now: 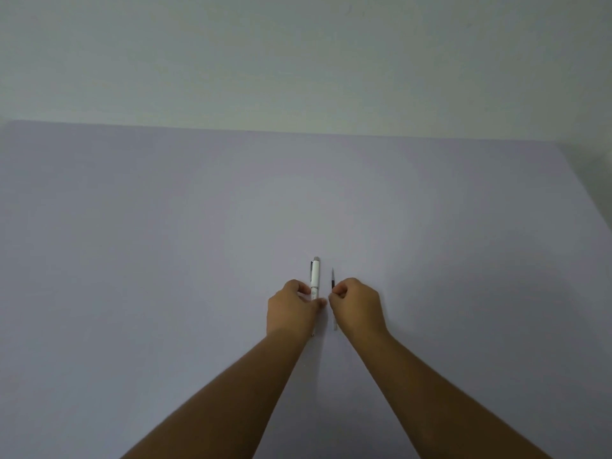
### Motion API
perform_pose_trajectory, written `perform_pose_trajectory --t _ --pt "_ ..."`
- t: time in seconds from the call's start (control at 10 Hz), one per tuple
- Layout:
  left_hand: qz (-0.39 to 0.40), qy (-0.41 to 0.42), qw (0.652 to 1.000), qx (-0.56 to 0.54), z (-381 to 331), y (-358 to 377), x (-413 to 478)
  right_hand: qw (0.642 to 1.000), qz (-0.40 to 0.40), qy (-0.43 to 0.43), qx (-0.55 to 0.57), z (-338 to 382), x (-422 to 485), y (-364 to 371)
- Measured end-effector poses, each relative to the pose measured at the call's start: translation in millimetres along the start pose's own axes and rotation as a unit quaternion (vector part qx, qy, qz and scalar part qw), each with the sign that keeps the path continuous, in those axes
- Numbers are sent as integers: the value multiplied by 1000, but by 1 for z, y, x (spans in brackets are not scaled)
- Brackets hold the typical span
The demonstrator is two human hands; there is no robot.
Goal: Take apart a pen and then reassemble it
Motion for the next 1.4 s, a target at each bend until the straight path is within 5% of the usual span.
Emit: perform_pose_trajectory --t 1.4 --pt "-32 26 998 51 -11 -33 -4 998 -48 -18 40 15 -4 -29"
Point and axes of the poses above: each hand's wrist, its own x-axis towards the middle knuckle, its own y-axis out of the palm, z = x × y, the point moved 9 cm from there along x, towards the middle knuckle, and after that the axes turned 1 degree about z, right-handed, at the moved point
